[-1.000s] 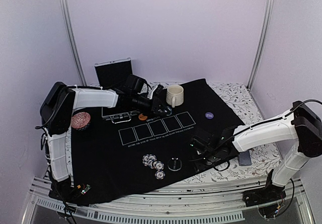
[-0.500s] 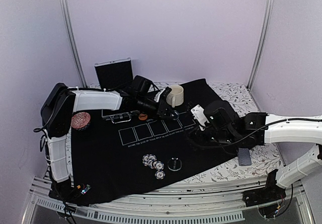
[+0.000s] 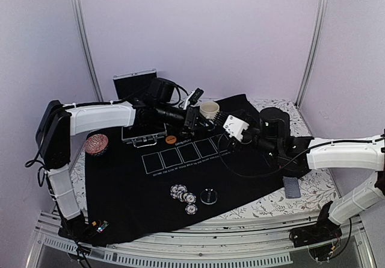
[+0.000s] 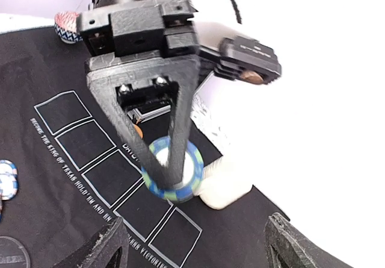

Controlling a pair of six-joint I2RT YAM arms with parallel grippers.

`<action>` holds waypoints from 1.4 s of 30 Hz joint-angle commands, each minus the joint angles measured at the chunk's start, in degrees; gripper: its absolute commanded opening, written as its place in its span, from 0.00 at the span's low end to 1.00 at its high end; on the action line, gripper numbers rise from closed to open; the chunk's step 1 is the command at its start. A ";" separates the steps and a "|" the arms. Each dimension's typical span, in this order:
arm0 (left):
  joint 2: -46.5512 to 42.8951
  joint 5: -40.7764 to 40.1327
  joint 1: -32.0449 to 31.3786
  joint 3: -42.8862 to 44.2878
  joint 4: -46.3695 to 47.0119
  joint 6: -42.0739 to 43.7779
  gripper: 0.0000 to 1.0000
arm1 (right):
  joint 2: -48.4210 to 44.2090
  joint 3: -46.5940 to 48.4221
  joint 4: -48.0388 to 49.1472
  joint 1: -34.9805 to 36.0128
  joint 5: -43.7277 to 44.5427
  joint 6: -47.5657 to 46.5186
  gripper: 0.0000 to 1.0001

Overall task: Distribute texas hold em gaming equipment
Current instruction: Pass from the left arm to the right

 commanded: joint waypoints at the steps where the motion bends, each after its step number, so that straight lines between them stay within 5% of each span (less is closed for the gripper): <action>1: -1.06 0.60 -0.91 0.87 1.24 -0.23 0.00 | 5.15 3.95 4.73 -1.56 -2.82 -6.11 0.78; 7: -1.28 0.23 -0.89 0.89 1.17 0.00 0.00 | 9.25 5.99 6.45 -2.21 -6.66 -9.25 0.75; 13: -1.48 0.30 -0.91 0.97 1.06 0.04 0.00 | 11.95 8.87 6.40 -3.65 -7.30 -8.04 0.59; 27: -0.99 0.29 -0.89 1.68 0.63 0.51 0.00 | 13.86 10.35 3.14 -4.09 -8.85 -8.27 0.61; 32: -1.15 0.22 -0.91 1.51 0.67 0.54 0.00 | 14.25 10.99 2.71 -4.29 -9.63 -7.56 0.48; 42: -0.86 0.50 -0.91 1.59 0.62 0.68 0.00 | 15.33 12.34 1.12 -4.53 -8.58 -7.19 0.46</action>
